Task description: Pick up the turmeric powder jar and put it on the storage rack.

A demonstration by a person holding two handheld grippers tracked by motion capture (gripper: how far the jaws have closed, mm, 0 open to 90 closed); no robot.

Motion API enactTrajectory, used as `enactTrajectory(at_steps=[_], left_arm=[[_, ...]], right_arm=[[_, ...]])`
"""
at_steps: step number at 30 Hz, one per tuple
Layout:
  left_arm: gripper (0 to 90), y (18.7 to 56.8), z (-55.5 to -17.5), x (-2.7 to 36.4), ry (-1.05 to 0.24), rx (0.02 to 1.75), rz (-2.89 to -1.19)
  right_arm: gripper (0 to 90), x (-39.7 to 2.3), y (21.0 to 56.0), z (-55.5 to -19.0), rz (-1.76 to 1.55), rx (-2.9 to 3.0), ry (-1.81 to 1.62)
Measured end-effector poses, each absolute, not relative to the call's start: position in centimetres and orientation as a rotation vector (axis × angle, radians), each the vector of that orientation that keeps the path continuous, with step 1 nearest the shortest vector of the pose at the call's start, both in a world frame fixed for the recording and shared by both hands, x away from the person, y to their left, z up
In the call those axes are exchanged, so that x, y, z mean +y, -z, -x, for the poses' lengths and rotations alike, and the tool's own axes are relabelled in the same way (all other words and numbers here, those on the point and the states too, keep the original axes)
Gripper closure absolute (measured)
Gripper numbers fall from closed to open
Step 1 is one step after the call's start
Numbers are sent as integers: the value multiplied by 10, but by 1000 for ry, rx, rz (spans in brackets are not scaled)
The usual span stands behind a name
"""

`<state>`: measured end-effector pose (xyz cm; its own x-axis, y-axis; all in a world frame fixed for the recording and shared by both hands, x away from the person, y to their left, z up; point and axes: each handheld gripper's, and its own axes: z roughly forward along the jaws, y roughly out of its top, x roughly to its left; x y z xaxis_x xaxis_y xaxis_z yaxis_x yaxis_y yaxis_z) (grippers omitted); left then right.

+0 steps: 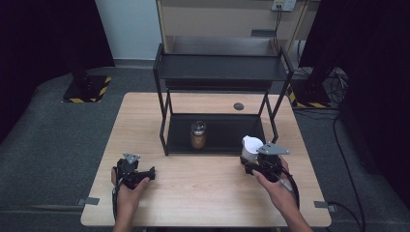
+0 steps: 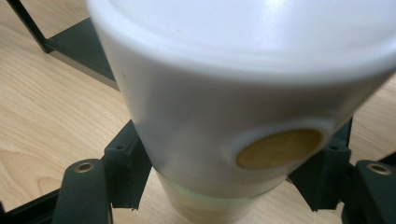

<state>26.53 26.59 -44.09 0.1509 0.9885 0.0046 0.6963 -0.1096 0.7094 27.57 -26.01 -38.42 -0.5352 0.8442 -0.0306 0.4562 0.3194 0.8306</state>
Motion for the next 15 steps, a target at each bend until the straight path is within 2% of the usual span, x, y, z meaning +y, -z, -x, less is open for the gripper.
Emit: enactTrajectory(at_steps=[15], left_arm=[[0, 441, -265, 265, -673, 1604, -1867]], right_arm=[[314, -243, 384, -301, -1172, 2102, -1100]])
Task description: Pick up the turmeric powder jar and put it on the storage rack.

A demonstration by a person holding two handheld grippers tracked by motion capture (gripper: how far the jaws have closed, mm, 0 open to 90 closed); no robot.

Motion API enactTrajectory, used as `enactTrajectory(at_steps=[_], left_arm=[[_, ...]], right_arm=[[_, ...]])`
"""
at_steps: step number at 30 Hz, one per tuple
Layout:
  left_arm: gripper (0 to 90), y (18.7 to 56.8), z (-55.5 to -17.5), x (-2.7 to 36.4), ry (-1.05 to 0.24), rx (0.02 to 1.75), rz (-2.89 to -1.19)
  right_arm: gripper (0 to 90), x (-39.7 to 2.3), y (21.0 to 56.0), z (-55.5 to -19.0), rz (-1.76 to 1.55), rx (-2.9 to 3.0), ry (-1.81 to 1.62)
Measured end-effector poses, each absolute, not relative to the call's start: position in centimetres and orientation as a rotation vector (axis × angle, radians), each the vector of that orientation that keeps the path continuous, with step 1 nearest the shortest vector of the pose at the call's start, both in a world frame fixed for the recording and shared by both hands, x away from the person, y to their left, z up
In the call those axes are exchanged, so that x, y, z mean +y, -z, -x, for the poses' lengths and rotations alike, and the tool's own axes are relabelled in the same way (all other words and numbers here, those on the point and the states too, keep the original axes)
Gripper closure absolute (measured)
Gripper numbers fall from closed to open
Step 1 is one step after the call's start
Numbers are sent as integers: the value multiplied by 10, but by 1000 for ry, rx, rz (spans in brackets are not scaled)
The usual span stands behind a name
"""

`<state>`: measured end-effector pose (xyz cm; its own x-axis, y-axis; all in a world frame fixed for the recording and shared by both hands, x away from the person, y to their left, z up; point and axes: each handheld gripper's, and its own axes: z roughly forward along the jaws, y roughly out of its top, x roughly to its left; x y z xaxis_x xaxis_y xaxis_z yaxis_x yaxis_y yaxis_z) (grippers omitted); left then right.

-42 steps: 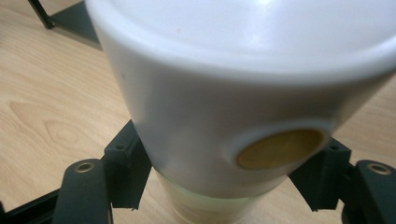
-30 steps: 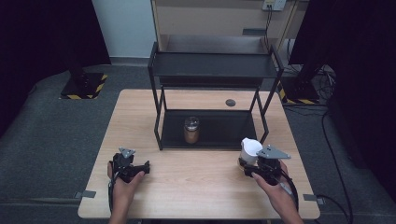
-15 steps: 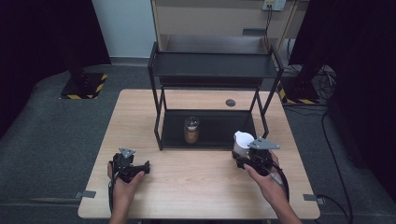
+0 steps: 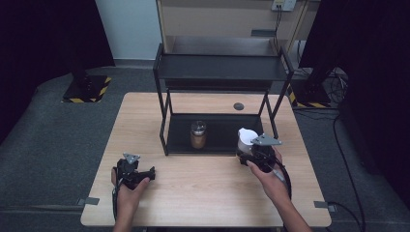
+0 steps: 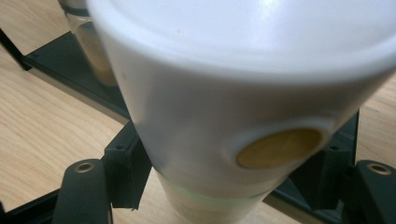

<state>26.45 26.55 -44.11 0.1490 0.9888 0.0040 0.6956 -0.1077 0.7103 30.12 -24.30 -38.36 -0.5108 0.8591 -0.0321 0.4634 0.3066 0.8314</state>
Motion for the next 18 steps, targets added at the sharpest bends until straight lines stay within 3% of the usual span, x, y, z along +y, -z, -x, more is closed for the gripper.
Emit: enactTrajectory(at_steps=[18], left_arm=[[0, 441, -264, 265, -672, 1603, -1867]], right_arm=[[314, -229, 386, -336, -1219, 2065, -1080]])
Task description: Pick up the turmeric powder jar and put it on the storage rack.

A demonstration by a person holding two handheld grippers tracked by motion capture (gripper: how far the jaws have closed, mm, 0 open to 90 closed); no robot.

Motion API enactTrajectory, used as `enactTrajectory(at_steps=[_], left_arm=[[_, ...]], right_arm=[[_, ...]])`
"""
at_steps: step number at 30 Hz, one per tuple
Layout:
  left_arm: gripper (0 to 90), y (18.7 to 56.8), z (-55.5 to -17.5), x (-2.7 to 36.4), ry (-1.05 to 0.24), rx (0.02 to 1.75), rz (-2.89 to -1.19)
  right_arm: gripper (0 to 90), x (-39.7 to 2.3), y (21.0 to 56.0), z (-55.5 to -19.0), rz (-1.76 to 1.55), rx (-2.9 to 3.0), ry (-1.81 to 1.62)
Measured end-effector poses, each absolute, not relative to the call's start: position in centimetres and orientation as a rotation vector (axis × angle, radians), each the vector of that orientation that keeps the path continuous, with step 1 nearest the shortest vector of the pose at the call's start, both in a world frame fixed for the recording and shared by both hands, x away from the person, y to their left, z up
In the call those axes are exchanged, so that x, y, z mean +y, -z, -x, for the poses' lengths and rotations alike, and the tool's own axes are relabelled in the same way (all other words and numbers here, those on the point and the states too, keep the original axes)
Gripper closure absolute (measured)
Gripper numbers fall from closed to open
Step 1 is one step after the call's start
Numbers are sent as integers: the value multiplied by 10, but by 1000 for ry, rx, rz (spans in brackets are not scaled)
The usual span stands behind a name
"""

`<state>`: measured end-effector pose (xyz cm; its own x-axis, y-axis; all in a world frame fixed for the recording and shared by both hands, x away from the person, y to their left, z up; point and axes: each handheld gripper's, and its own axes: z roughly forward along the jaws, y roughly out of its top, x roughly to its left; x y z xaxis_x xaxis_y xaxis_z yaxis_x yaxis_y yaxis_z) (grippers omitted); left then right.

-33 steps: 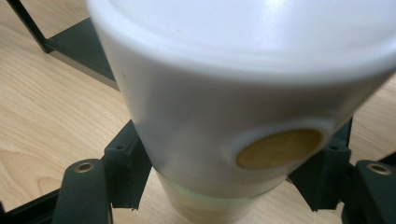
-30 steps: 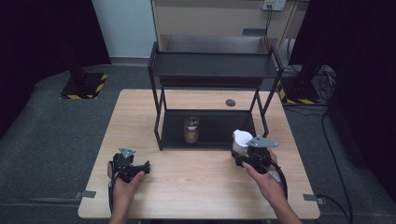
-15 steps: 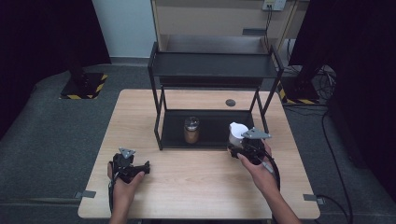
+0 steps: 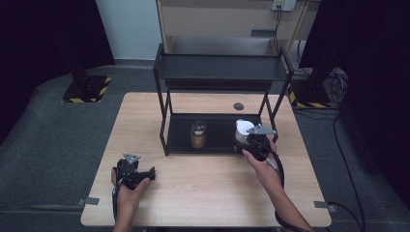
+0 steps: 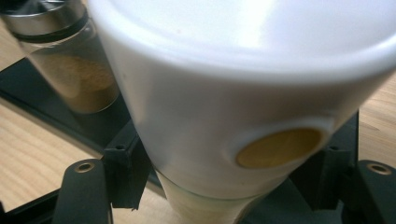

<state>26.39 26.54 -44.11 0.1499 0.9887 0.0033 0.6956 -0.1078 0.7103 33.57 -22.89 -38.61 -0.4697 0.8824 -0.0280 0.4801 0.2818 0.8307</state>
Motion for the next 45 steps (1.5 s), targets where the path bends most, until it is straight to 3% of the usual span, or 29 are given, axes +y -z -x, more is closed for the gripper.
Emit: enactTrajectory(at_steps=[23, 45], left_arm=[[0, 441, -265, 266, -670, 1600, -1871], [0, 441, -265, 266, -670, 1599, -1872]], right_arm=[[314, -215, 405, -367, -1260, 2061, -1053], [313, -212, 415, -362, -1242, 2036, -1082]])
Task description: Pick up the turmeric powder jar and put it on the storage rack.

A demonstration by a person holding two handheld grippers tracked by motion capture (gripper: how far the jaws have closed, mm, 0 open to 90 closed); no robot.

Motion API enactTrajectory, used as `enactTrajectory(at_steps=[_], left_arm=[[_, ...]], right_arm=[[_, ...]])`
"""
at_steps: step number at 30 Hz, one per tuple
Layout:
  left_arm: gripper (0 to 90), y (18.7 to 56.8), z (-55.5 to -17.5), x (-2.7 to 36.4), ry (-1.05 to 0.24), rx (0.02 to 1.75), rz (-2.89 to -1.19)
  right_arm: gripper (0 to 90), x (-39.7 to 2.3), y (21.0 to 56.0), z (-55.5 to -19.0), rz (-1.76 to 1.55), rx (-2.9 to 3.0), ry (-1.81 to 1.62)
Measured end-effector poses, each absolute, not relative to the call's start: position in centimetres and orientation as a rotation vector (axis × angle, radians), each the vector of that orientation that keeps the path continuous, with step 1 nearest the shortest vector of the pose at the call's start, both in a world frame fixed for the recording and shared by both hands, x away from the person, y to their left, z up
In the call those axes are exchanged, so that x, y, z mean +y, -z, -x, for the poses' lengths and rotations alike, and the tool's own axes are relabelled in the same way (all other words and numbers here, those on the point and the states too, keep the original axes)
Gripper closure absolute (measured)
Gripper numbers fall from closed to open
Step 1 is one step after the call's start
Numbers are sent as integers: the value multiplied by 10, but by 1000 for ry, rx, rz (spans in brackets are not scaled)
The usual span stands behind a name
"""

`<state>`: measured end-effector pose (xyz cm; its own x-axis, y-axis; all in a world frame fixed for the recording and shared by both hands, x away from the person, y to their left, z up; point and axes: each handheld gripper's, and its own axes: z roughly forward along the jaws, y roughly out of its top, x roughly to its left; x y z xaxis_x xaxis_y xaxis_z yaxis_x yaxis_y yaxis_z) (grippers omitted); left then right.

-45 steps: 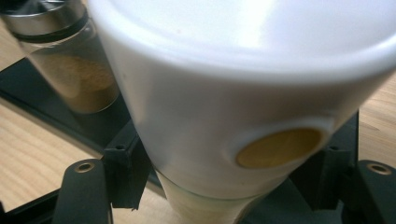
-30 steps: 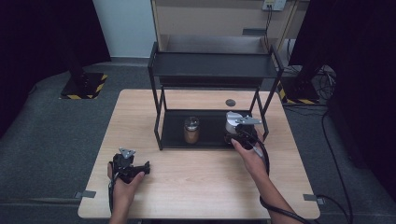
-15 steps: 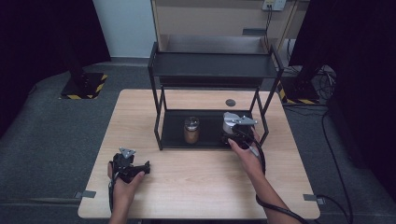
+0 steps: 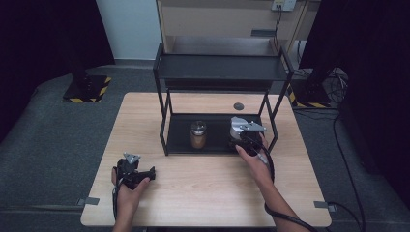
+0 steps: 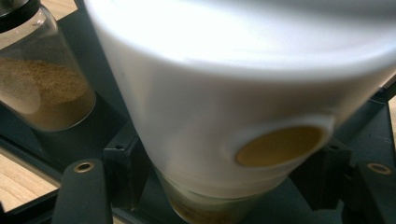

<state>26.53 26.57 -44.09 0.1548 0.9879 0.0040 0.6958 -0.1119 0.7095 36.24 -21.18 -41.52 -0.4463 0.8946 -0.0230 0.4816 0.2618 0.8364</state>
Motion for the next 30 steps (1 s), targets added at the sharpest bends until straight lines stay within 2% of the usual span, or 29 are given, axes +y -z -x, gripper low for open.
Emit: enactTrajectory(at_steps=[8, 22, 30], left_arm=[[0, 441, -265, 266, -670, 1599, -1872], [0, 441, -265, 266, -670, 1599, -1872], [0, 441, -265, 266, -669, 1599, -1872]], right_arm=[[305, -211, 416, -361, -1245, 2027, -1084], [116, -221, 413, -348, -1281, 2004, -1116], [76, -231, 413, -328, -1300, 2015, -1153]])
